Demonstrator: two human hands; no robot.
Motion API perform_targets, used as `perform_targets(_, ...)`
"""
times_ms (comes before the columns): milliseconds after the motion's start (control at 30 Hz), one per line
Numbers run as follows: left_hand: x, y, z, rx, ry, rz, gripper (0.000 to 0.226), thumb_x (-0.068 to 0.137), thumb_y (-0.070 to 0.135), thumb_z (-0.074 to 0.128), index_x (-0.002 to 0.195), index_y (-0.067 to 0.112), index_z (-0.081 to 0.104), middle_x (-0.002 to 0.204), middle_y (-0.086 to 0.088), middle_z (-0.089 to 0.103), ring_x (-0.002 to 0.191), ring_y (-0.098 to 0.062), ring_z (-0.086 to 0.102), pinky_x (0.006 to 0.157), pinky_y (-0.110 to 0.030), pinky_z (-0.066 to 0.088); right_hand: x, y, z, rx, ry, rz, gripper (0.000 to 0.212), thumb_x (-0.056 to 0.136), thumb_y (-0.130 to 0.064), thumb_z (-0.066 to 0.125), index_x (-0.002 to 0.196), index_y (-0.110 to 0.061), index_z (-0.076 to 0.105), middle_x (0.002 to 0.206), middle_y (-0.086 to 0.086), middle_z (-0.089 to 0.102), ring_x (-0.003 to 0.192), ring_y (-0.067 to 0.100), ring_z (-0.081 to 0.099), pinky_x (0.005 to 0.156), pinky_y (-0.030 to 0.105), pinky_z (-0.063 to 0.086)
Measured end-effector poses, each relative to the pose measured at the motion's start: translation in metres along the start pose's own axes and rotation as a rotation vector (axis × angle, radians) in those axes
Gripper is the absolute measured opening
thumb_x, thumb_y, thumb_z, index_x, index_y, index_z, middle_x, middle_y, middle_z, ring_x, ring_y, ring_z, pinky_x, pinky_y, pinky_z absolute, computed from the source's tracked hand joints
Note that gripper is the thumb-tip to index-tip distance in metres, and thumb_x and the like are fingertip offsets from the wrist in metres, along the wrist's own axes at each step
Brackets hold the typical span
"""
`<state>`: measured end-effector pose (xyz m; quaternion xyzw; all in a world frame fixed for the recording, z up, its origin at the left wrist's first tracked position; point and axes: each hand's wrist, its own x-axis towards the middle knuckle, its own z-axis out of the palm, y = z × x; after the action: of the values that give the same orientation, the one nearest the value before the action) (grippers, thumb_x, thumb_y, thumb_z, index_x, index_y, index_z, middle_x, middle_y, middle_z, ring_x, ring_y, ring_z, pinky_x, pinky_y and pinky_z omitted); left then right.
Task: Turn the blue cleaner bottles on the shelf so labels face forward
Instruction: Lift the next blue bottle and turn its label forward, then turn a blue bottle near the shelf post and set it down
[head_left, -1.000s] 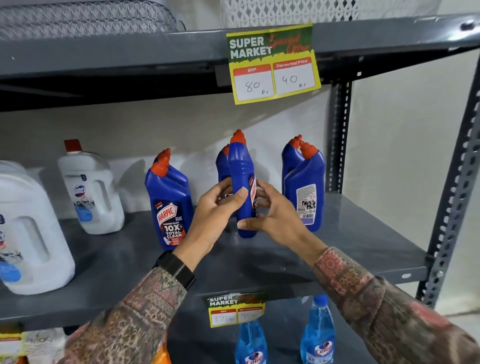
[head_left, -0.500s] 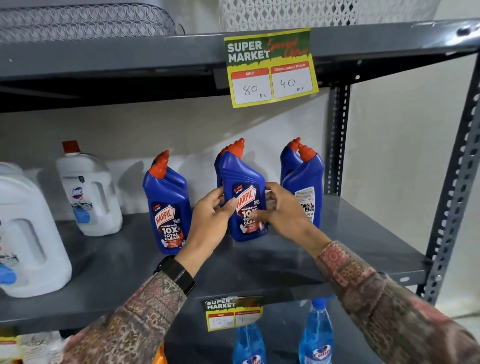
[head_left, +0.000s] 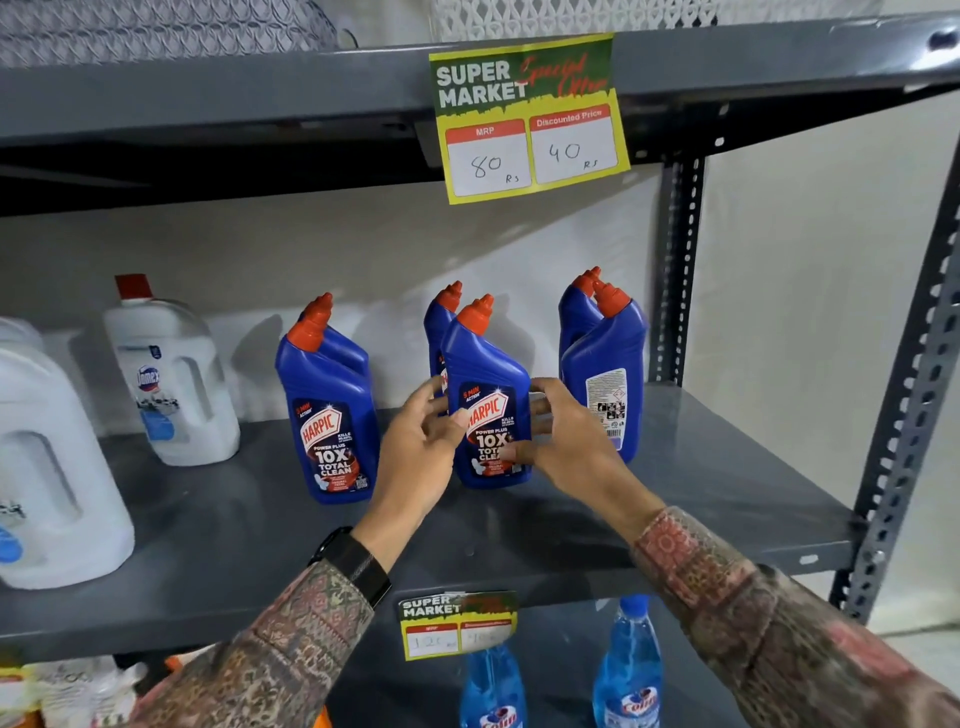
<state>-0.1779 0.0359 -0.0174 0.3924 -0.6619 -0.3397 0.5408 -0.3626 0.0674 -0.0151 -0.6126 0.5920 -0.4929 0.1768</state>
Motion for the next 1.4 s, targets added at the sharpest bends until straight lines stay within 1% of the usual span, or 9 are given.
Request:
perform_targets(133, -0.024, 0.02, 0.011, 0.074, 0.315, 0.242, 0.033, 0.101, 0.022, 0.069, 0.134, 0.023, 0.064, 0.108, 0.012, 0.072, 0.097, -0.001, 0.069, 0.079, -0.008, 0.052, -0.017, 0.014, -0.034, 0.096, 0.223, -0.114, 0.058, 0.086, -0.001, 0.075, 0.128, -0.036, 0.056, 0.103, -0.012, 0.068, 0.085, -0.002, 0.071, 0.066, 0.018, 0.06)
perform_targets(267, -0.037, 0.042, 0.058, 0.085, -0.002, 0.286, 0.028, 0.103, 0.016, 0.066, 0.129, 0.023, 0.071, 0.114, 0.008, 0.077, 0.101, -0.003, 0.073, 0.087, -0.02, 0.06, -0.019, 0.031, -0.08, 0.099, 0.476, -0.156, 0.05, 0.088, -0.009, 0.077, 0.118, -0.042, 0.055, 0.099, -0.017, 0.065, 0.086, -0.002, 0.067, 0.062, 0.019, 0.057)
perform_targets(433, -0.02, 0.048, 0.129, 0.167, -0.223, 0.046, 0.066, 0.109, 0.023, 0.054, 0.166, 0.025, 0.021, 0.148, 0.009, 0.056, 0.129, -0.005, 0.058, 0.102, -0.019, 0.051, 0.005, 0.064, -0.115, 0.136, 0.178, 0.04, 0.069, 0.078, -0.011, 0.087, 0.134, -0.03, 0.051, 0.116, -0.003, 0.061, 0.107, 0.019, 0.065, 0.087, 0.044, 0.06)
perform_targets(533, -0.003, 0.041, 0.148, 0.153, -0.129, -0.074, 0.048, 0.109, 0.021, 0.05, 0.155, 0.023, 0.039, 0.123, 0.008, 0.064, 0.108, -0.008, 0.067, 0.066, -0.001, 0.044, 0.019, 0.078, -0.116, 0.224, -0.051, 0.126, 0.071, 0.074, -0.005, 0.089, 0.131, -0.025, 0.052, 0.122, 0.007, 0.068, 0.109, 0.025, 0.071, 0.091, 0.053, 0.061)
perform_targets(600, 0.002, 0.035, 0.154, 0.154, -0.041, -0.091, 0.04, 0.108, 0.021, 0.053, 0.147, 0.019, 0.048, 0.12, 0.005, 0.065, 0.107, -0.012, 0.068, 0.068, -0.005, 0.042, 0.024, 0.085, -0.11, 0.168, -0.101, 0.144, 0.068, 0.074, -0.009, 0.091, 0.13, -0.02, 0.055, 0.12, 0.006, 0.072, 0.108, 0.023, 0.072, 0.093, 0.052, 0.061)
perform_targets(867, 0.0, 0.036, 0.156, 0.064, 0.023, -0.075, 0.044, 0.102, 0.023, 0.067, 0.143, 0.021, 0.054, 0.113, 0.015, 0.068, 0.078, 0.018, 0.066, 0.057, 0.001, 0.047, 0.014, 0.081, -0.112, 0.008, 0.074, 0.056, 0.048, 0.077, -0.024, 0.089, 0.114, -0.023, 0.058, 0.11, -0.002, 0.072, 0.094, 0.017, 0.073, 0.08, 0.042, 0.065)
perform_targets(1033, -0.001, 0.062, 0.164, -0.268, 0.034, -0.022, 0.052, 0.091, 0.041, 0.077, 0.137, 0.031, 0.056, 0.115, 0.008, 0.077, 0.099, -0.003, 0.077, 0.077, -0.021, 0.06, -0.002, 0.056, -0.119, -0.099, 0.291, -0.033, 0.049, 0.065, -0.048, 0.091, 0.099, -0.042, 0.057, 0.084, -0.025, 0.066, 0.068, -0.011, 0.063, 0.048, 0.007, 0.044)
perform_targets(1200, 0.004, 0.074, 0.165, -0.39, -0.12, -0.041, 0.044, 0.093, 0.029, 0.079, 0.133, 0.034, 0.063, 0.111, -0.006, 0.08, 0.092, -0.01, 0.08, 0.069, -0.016, 0.059, -0.009, 0.049, -0.117, -0.157, 0.253, -0.05, 0.06, 0.059, -0.053, 0.09, 0.109, -0.048, 0.056, 0.088, -0.024, 0.067, 0.079, -0.003, 0.066, 0.072, 0.029, 0.059)
perform_targets(1400, 0.01, 0.068, 0.154, -0.412, -0.34, -0.08, 0.04, 0.102, 0.023, 0.066, 0.142, 0.02, 0.063, 0.132, -0.008, 0.074, 0.123, -0.032, 0.071, 0.111, -0.053, 0.052, -0.005, 0.055, -0.139, 0.164, -0.113, -0.039, 0.119, 0.056, -0.028, 0.101, 0.154, -0.042, 0.034, 0.131, -0.028, 0.053, 0.129, 0.004, 0.052, 0.108, 0.036, 0.047)
